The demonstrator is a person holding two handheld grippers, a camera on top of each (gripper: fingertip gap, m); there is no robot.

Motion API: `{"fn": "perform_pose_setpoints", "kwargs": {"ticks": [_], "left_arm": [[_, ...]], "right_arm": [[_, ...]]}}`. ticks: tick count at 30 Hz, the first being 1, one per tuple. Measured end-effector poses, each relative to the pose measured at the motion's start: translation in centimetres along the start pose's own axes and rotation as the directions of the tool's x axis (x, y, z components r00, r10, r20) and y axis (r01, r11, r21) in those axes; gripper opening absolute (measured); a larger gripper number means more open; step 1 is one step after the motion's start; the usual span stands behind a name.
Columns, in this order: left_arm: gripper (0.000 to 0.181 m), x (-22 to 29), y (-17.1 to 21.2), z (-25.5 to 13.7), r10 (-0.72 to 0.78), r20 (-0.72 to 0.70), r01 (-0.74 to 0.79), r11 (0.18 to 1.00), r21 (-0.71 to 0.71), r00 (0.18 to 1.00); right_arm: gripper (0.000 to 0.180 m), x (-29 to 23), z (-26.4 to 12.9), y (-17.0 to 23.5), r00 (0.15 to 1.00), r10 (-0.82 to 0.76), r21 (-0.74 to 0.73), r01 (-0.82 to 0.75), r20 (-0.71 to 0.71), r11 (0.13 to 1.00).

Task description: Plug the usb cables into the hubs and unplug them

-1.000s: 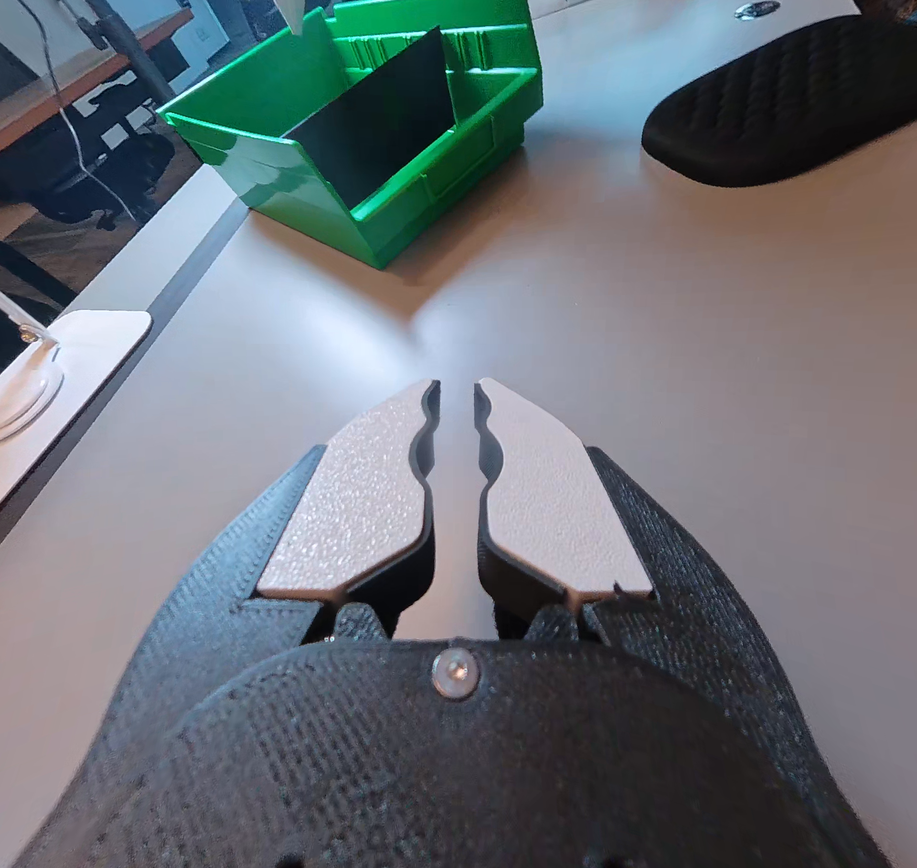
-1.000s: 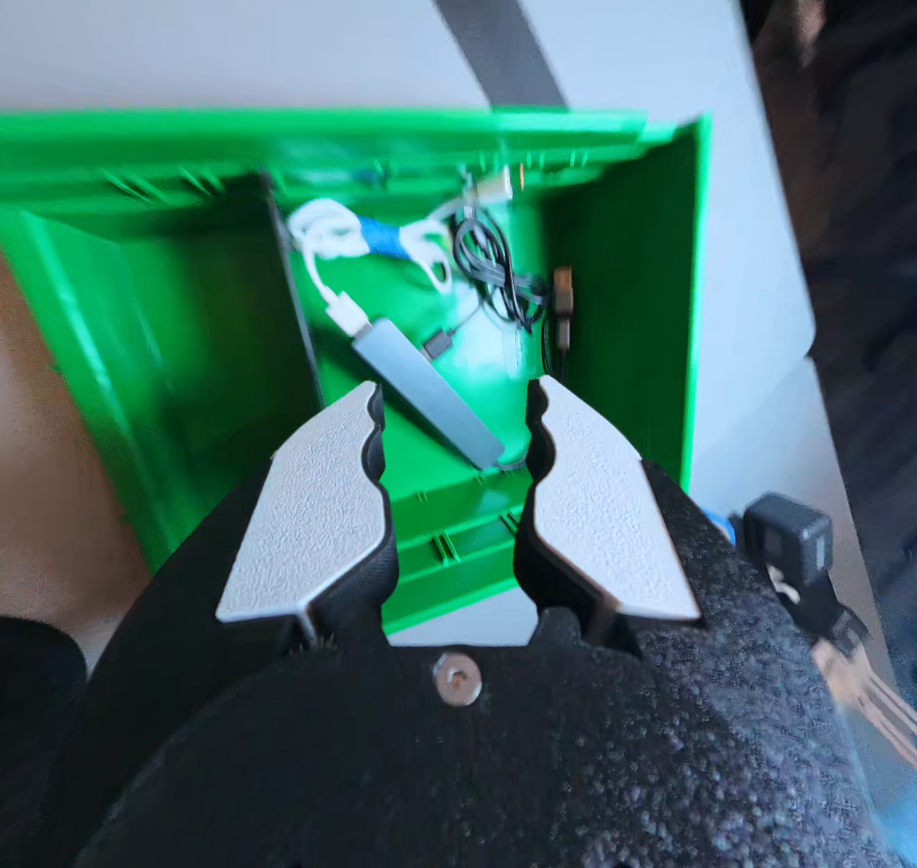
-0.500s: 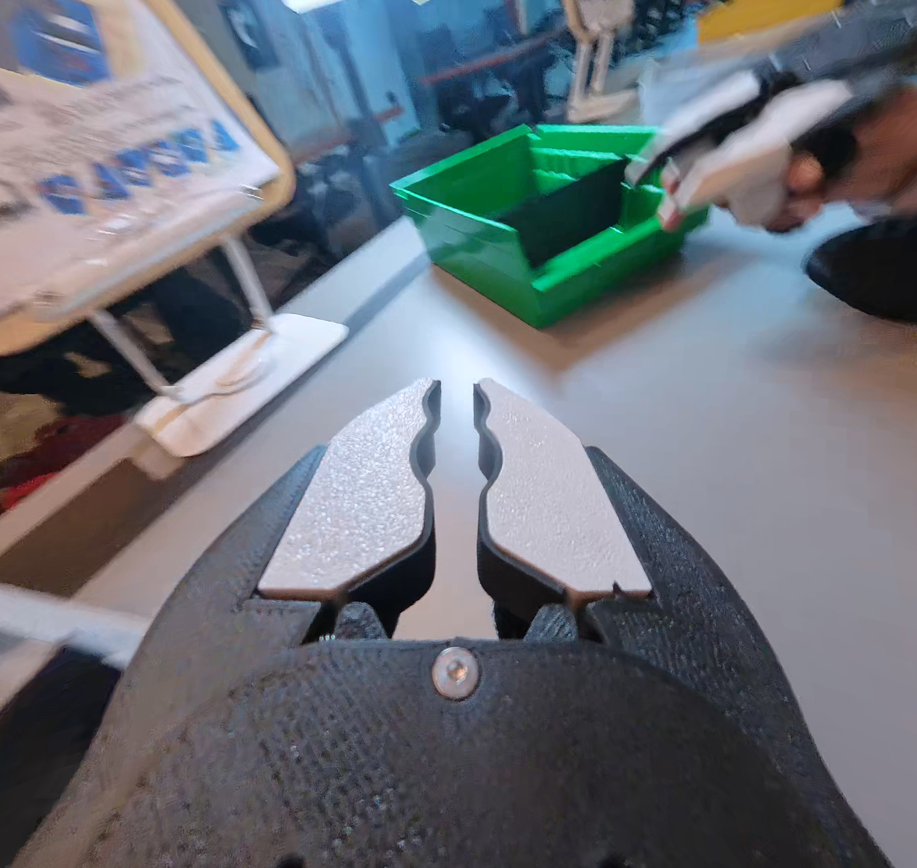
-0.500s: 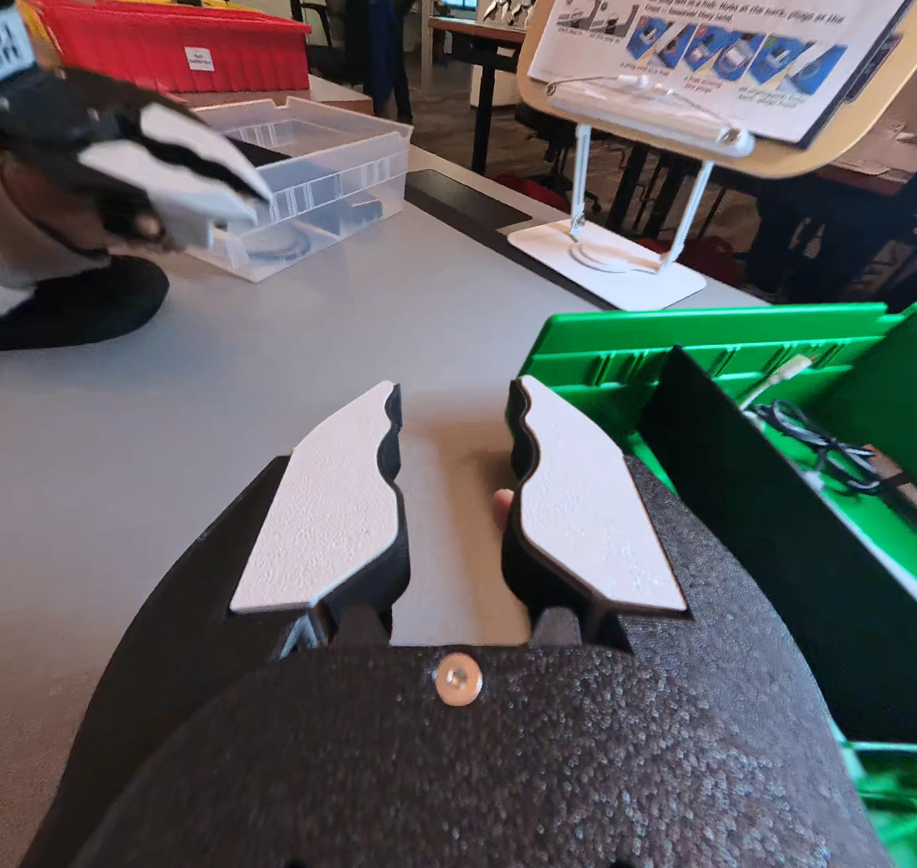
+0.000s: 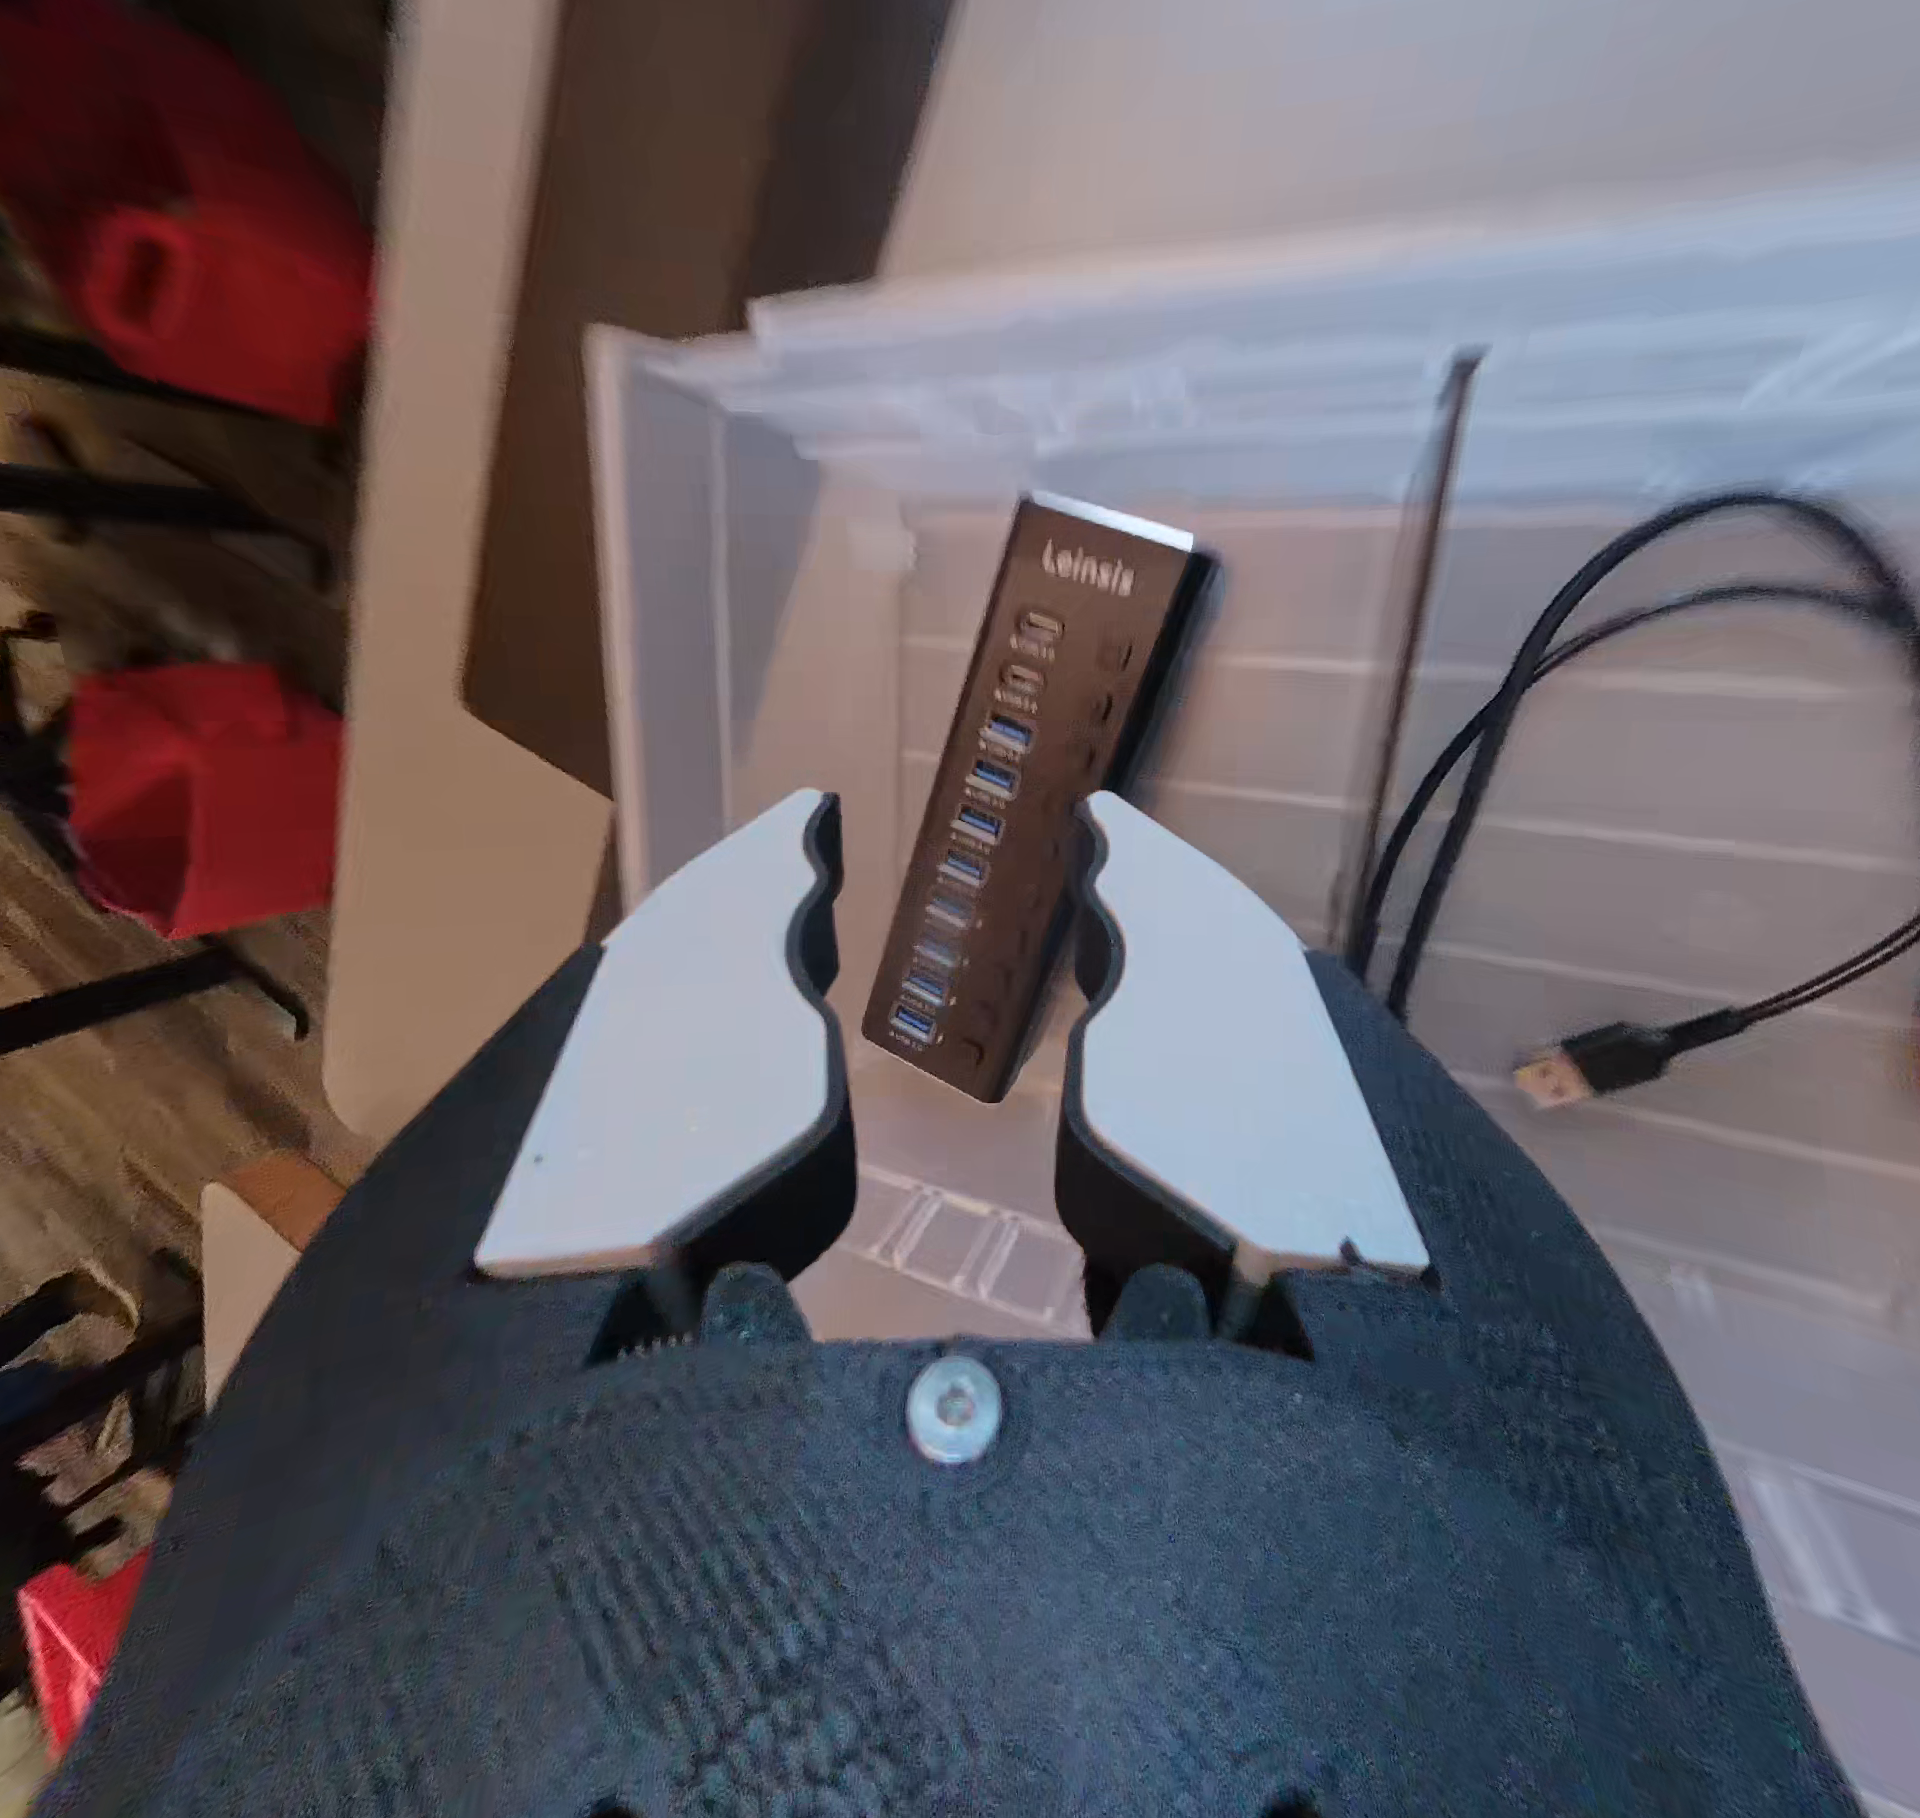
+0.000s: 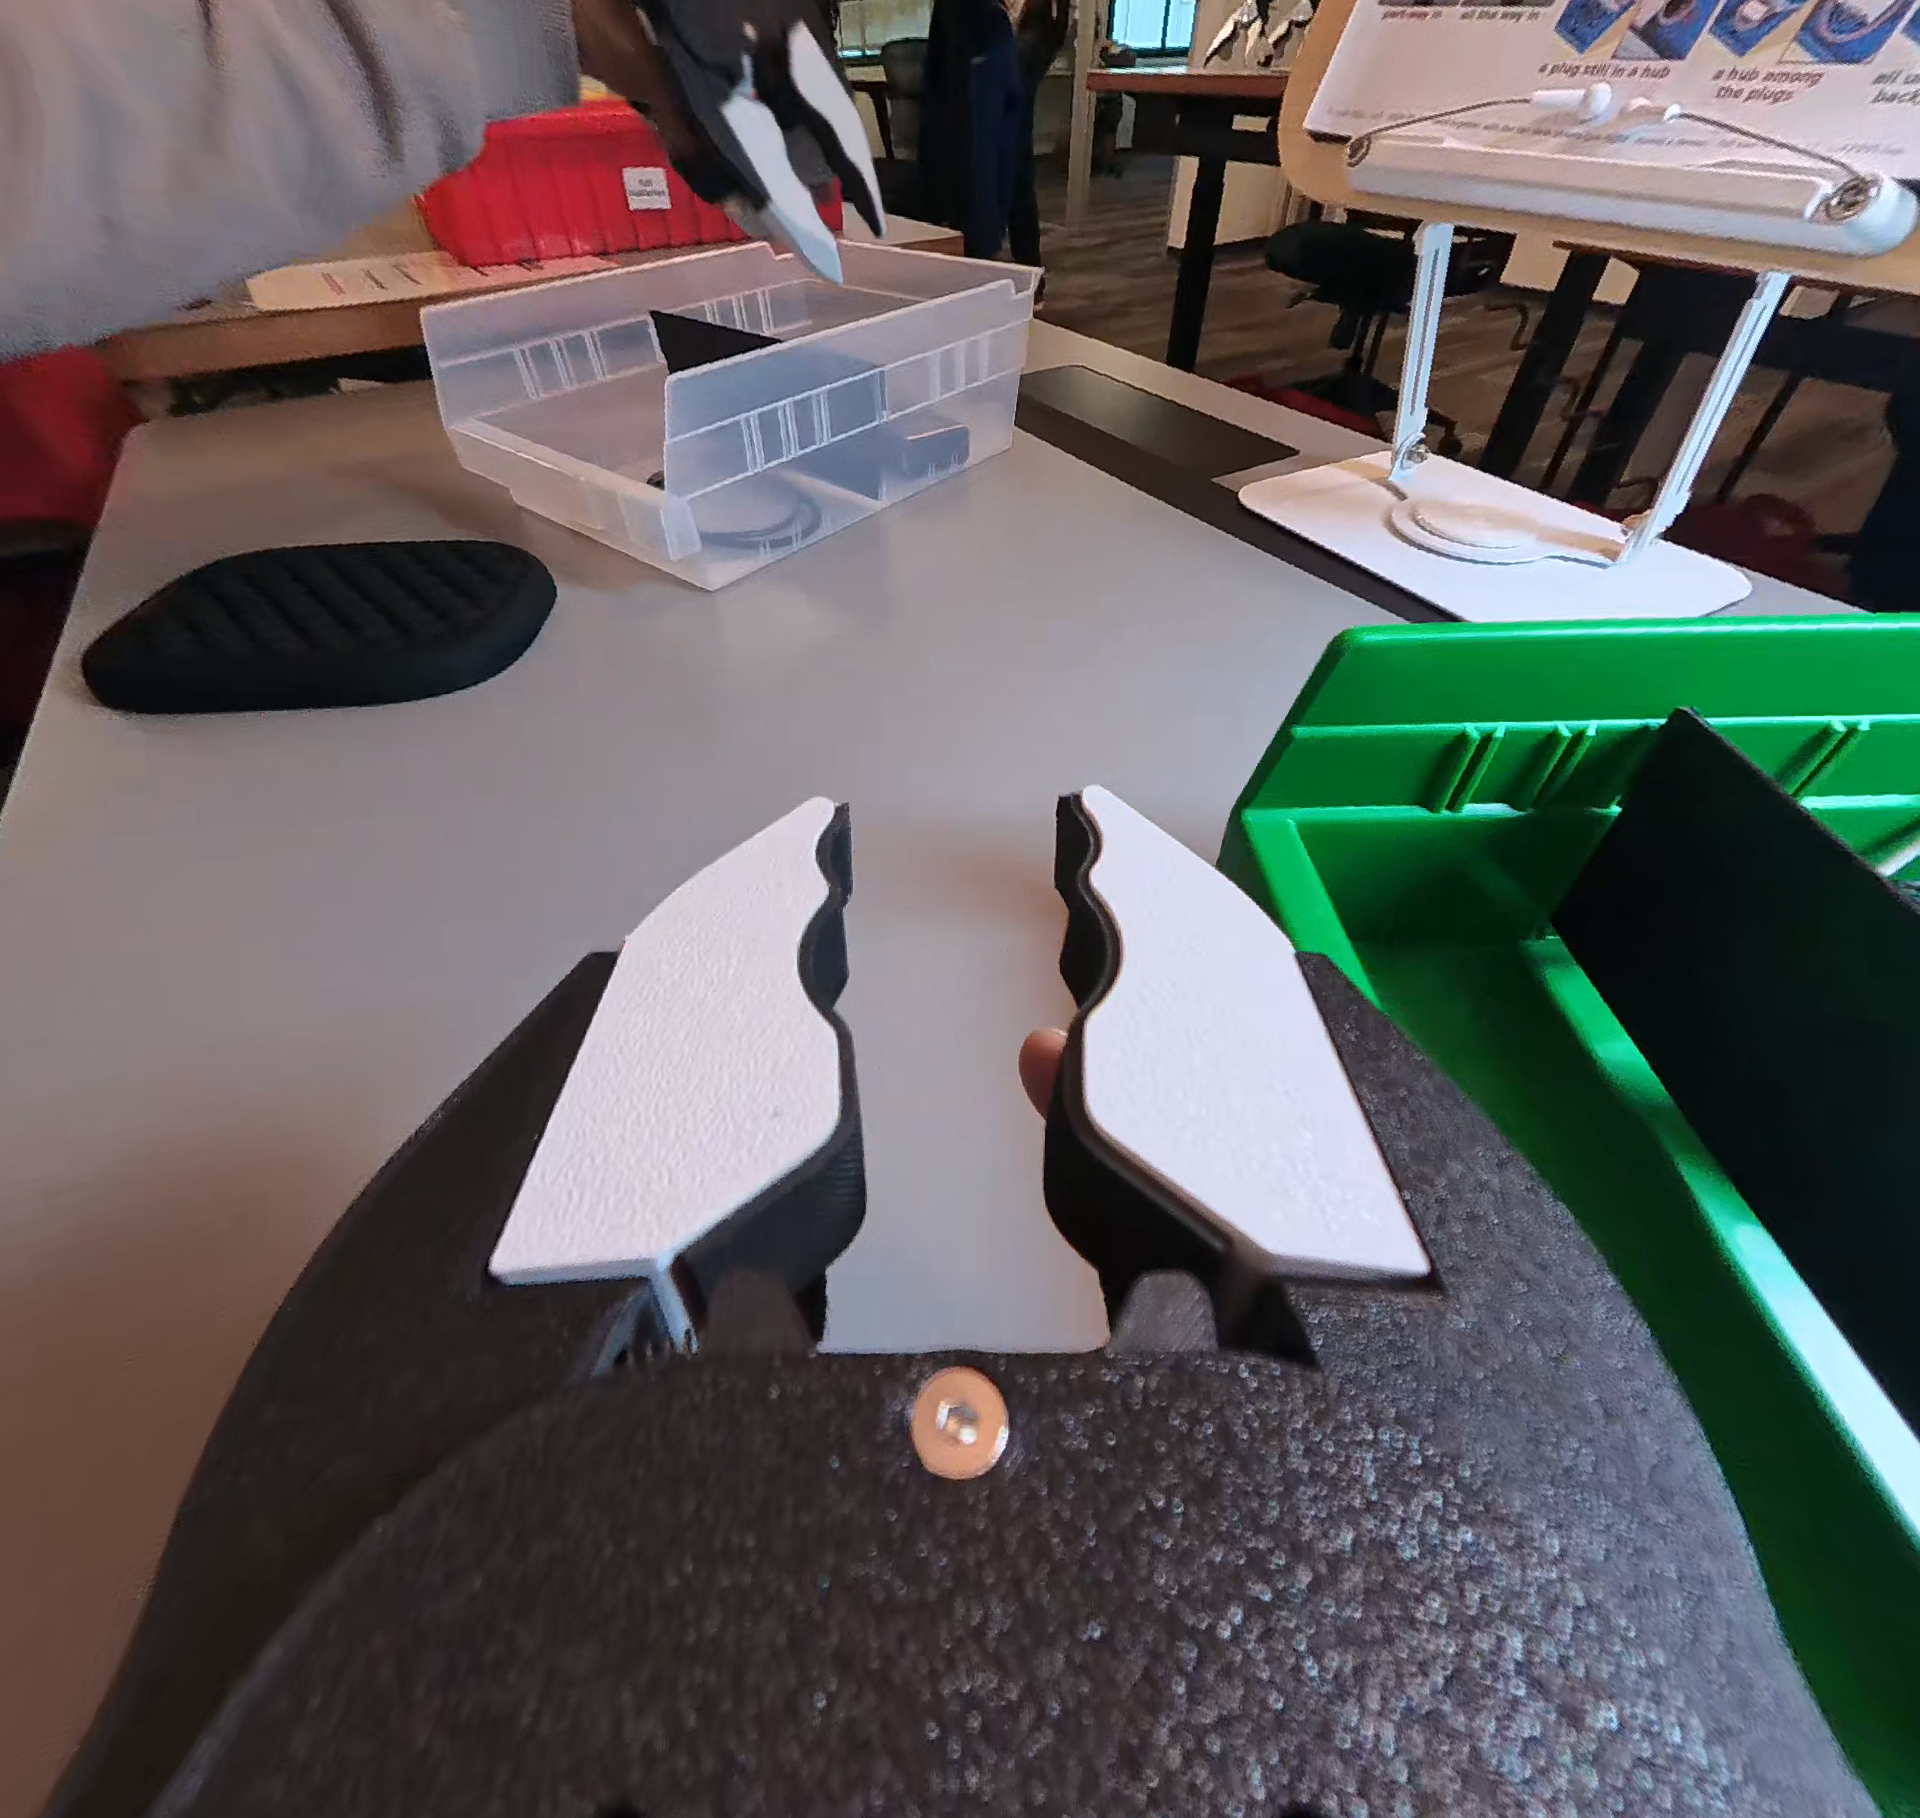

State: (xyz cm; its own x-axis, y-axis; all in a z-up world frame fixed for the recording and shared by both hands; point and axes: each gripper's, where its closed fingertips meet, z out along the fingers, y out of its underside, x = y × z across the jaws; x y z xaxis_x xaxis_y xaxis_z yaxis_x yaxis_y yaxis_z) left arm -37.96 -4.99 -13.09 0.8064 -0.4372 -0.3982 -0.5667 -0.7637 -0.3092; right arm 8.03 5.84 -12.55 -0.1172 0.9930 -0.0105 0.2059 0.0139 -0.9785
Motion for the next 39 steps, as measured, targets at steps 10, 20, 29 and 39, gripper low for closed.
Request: {"fn": "perform_pose_setpoints", "kwargs": {"ticks": [10,20,29,39], "left_arm": [[0.065,2.4,4.4,8.8,0.074,-0.358,-0.201,0.921,-0.332,0.931],[0.06,2.4,3.9,7.6,0.035,-0.325,-0.12,0.963,-0.243,0.945],[0.059,-0.3,-2.5,-3.9,-0.028,-0.074,0.044,0.974,0.221,0.997],[0.059,14.6,-18.9,-16.5,0.025,-0.149,0.11,0.551,0.827,0.989]], "right_arm": [[0.038,1.3,0.4,1.4,0.996,0.077,-0.019,-0.076,0.049,0.997],[0.036,0.5,0.6,2.5,0.997,0.037,-0.058,-0.033,0.065,0.998],[0.034,-0.4,0.1,1.7,0.998,-0.004,-0.029,0.006,0.068,1.0],[0.037,-2.7,1.8,0.4,0.991,-0.121,-0.027,0.123,0.063,0.992]]}}
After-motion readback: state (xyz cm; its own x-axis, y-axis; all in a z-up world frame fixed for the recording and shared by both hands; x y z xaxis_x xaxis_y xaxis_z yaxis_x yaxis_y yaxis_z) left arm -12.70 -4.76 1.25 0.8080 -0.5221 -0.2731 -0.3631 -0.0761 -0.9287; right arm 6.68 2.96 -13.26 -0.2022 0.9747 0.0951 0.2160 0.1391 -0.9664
